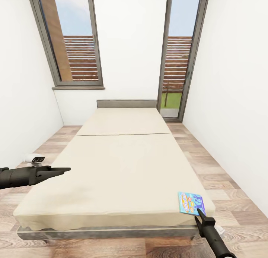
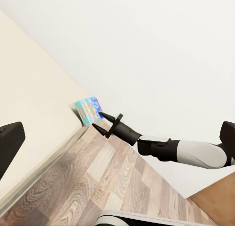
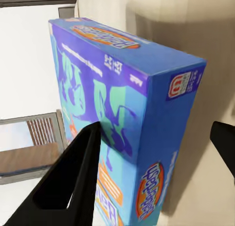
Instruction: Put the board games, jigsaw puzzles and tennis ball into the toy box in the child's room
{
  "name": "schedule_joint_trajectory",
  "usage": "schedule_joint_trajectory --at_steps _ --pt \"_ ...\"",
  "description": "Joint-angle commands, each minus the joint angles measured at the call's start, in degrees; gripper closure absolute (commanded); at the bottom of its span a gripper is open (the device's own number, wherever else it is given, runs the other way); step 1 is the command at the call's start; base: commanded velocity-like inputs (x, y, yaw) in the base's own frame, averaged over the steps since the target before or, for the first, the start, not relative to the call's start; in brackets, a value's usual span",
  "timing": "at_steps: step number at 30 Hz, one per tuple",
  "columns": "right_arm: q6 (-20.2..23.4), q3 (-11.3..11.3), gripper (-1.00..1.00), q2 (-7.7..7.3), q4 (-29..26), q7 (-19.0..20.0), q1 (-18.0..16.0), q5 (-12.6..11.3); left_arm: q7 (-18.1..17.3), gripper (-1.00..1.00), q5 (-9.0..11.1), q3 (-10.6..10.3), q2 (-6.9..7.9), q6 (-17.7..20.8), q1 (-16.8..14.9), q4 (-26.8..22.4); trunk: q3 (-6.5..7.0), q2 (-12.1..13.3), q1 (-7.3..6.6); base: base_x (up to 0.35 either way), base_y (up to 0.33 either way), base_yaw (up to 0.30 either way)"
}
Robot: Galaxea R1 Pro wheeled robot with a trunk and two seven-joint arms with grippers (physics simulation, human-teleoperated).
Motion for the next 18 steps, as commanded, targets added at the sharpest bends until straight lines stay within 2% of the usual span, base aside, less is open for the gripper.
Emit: schedule_joint_trajectory --at_steps 1,6,18 --pt "0.48 0.12 1.0 0.05 0.14 -0.06 -0.87 0.23 -0.24 -1.0 -0.05 -0.05 0.0 0.61 -0.07 0.06 -0.04 -0.02 0.0 0.0 0.0 0.0" --pt "0.55 0.12 1.0 0.05 0.14 -0.02 -0.87 0.23 -0.24 -1.0 0.0 -0.05 0.0 0.61 -0.07 0.09 -0.04 -0.02 0.0 0.0 0.0 0.0" --pt "0.55 0.15 1.0 0.05 0.14 0.13 -0.87 0.23 -0.24 -1.0 0.01 -0.05 0.0 0.61 -0.07 0.02 2.11 4.8 -2.64 0.0 0.0 0.0"
